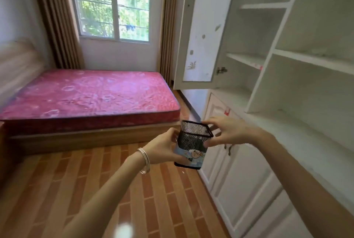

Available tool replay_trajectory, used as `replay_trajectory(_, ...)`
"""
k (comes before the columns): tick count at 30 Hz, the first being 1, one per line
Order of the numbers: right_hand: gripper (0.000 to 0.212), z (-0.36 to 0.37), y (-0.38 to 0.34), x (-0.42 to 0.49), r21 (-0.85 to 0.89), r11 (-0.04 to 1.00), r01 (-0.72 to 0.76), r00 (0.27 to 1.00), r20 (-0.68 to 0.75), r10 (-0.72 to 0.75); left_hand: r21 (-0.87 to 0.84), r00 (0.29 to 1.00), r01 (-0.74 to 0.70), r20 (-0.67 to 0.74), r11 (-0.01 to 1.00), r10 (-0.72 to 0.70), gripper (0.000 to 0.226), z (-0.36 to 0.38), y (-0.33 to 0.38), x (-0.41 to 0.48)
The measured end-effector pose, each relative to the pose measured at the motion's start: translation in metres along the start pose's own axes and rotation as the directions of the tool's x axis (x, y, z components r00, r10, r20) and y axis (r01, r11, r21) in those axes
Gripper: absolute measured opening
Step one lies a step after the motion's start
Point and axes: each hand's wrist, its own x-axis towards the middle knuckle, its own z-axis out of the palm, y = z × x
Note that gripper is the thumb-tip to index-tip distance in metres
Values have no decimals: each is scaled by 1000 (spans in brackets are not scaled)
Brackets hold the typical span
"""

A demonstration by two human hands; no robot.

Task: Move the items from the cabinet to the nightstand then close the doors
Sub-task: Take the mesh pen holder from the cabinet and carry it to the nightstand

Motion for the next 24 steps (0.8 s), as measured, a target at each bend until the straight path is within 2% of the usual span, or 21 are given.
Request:
replay_trajectory(4,65,16,-16,97,-39,989,145,984,111,-140,29,984,169,-55,985,-167,89,-45,-54,-2)
replay_trajectory(8,77,21,-32,189,-38,969,243,961,146,-235,14,948,299,-121,954,-295,75,-93,-98,7)
replay_trajectory(12,62,25,-60,259,84,936,342,914,201,-352,-4,897,400,-204,917,-392,73,-134,-134,5)
replay_trajectory(16,49,44,-91,313,94,889,448,851,259,-456,-58,832,492,-261,869,-489,74,-160,-171,-16)
replay_trajectory(24,53,92,-166,420,80,789,609,708,394,-586,-123,719,599,-351,791,-600,72,-211,-244,-60)
